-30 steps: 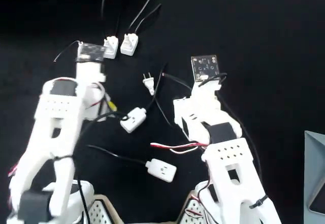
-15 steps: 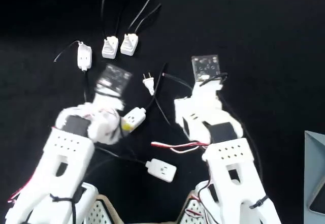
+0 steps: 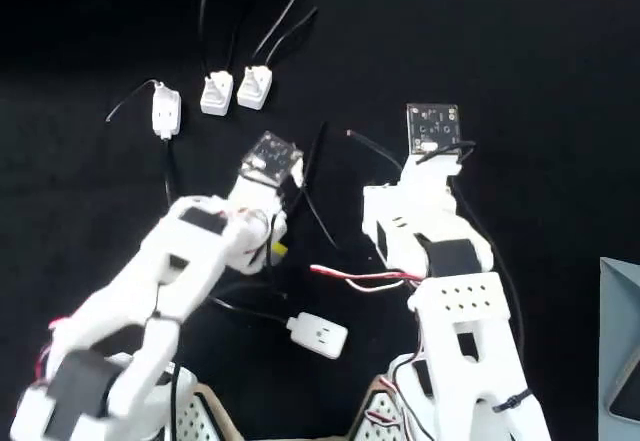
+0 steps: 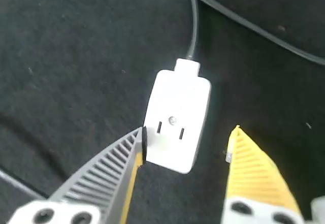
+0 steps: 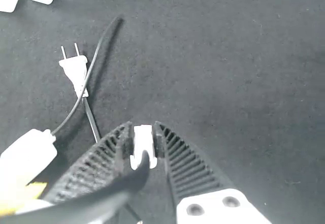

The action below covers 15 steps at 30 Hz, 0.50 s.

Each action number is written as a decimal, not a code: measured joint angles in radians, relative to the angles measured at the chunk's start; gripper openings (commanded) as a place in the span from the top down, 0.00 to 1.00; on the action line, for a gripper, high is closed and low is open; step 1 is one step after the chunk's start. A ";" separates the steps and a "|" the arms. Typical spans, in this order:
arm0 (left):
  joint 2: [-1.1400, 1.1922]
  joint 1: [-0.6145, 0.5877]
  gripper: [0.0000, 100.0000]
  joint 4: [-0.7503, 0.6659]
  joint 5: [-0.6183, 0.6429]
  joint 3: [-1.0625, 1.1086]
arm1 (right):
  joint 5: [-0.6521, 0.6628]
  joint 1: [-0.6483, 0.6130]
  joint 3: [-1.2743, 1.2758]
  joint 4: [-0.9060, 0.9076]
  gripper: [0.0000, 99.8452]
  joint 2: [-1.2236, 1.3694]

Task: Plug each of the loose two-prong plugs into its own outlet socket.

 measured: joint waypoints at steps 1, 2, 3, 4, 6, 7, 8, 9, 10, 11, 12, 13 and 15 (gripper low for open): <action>0.044 0.000 0.75 -0.003 0.000 -0.028 | 0.000 0.000 0.000 0.000 0.99 0.000; 0.087 0.000 0.77 0.000 0.000 -0.055 | 0.000 0.000 0.000 0.000 0.99 0.000; 0.124 0.002 0.80 0.006 0.000 -0.078 | 0.000 0.000 0.000 0.000 0.99 0.000; 0.149 0.005 0.82 0.018 0.008 -0.095 | 0.000 0.000 0.000 0.000 0.99 0.000; 0.173 0.006 0.87 0.025 0.017 -0.123 | 0.000 0.000 0.000 0.000 0.99 0.000; 0.175 0.006 0.89 0.026 0.018 -0.129 | 0.000 0.000 0.000 0.000 0.99 0.000; 0.175 0.008 0.90 0.026 0.018 -0.132 | 0.000 0.000 0.000 0.000 0.99 0.000; 0.175 0.008 0.91 0.026 0.020 -0.132 | 0.000 0.000 0.000 0.000 0.99 0.000; 0.175 0.006 0.92 0.026 0.021 -0.135 | 0.000 0.000 0.000 0.000 0.99 0.000; 0.175 0.006 0.93 0.026 0.021 -0.137 | 0.000 0.000 0.000 0.000 0.99 0.000; 0.175 0.006 0.93 0.029 0.021 -0.137 | 0.000 0.000 0.000 0.000 0.99 0.000; 0.175 0.006 0.93 0.032 0.021 -0.137 | 0.000 0.000 0.000 0.000 0.99 0.000; 0.175 0.006 0.90 0.038 0.021 -0.137 | 0.000 0.000 0.000 0.000 0.99 0.000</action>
